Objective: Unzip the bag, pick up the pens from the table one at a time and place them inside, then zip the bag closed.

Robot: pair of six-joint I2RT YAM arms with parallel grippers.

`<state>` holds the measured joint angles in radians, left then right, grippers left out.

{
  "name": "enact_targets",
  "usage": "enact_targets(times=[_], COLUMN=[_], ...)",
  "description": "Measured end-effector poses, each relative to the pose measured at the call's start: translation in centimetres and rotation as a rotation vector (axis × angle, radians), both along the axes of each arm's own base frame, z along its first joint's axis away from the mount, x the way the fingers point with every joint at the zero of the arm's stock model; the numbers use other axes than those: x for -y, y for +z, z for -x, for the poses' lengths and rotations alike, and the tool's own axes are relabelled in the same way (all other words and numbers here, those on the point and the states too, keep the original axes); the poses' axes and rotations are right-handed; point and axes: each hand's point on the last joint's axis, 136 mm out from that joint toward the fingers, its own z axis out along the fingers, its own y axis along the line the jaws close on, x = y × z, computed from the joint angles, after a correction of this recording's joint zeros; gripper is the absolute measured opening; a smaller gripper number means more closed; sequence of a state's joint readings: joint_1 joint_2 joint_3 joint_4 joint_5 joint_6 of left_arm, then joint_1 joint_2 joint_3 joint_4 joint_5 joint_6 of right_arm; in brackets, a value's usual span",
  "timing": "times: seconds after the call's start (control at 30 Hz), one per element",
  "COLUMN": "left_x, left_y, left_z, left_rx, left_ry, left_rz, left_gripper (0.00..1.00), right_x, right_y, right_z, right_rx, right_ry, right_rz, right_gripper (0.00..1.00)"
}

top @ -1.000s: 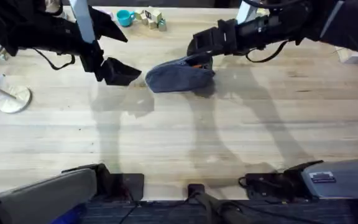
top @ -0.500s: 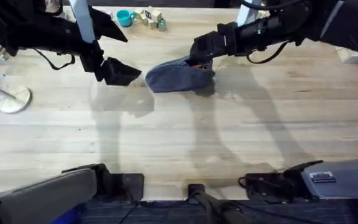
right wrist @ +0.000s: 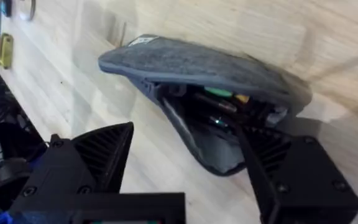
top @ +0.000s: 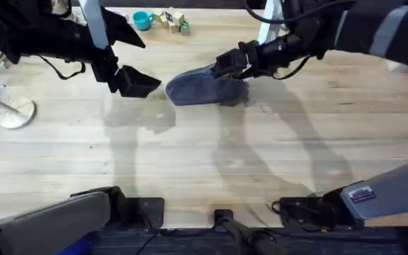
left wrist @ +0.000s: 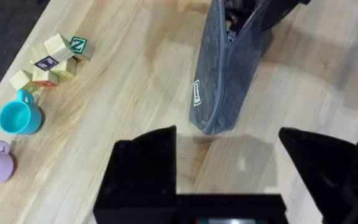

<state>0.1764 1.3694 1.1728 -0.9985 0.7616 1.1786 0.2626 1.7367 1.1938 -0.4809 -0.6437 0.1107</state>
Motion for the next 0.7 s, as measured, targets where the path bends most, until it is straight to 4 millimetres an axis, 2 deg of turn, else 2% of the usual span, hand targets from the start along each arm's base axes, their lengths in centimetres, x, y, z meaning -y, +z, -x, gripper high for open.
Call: enact_targets(times=[0.2, 0.33, 0.53, 0.7], left_x=[0.0, 0.0, 0.0, 0.0], left_y=[0.0, 0.0, 0.0, 0.0], left_z=[0.0, 0.0, 0.0, 0.0], left_rx=[0.0, -0.001, -0.001, -0.001], left_ry=[0.0, 0.0, 0.0, 0.0], left_rz=[0.0, 0.0, 0.0, 0.0], left_gripper=[0.993, 0.994, 0.993, 0.993], right_x=[-0.6, -2.5, -3.8, -4.4], right_y=[0.3, 0.9, -1.2, -0.9], right_z=[-0.8, -0.8, 0.0, -0.3], right_rx=[0.036, 0.052, -0.049, -0.052], right_ry=[0.004, 0.059, 0.092, 0.102], right_rz=[-0.025, -0.111, -0.173, -0.222], right_gripper=[0.997, 0.996, 0.996, 0.996])
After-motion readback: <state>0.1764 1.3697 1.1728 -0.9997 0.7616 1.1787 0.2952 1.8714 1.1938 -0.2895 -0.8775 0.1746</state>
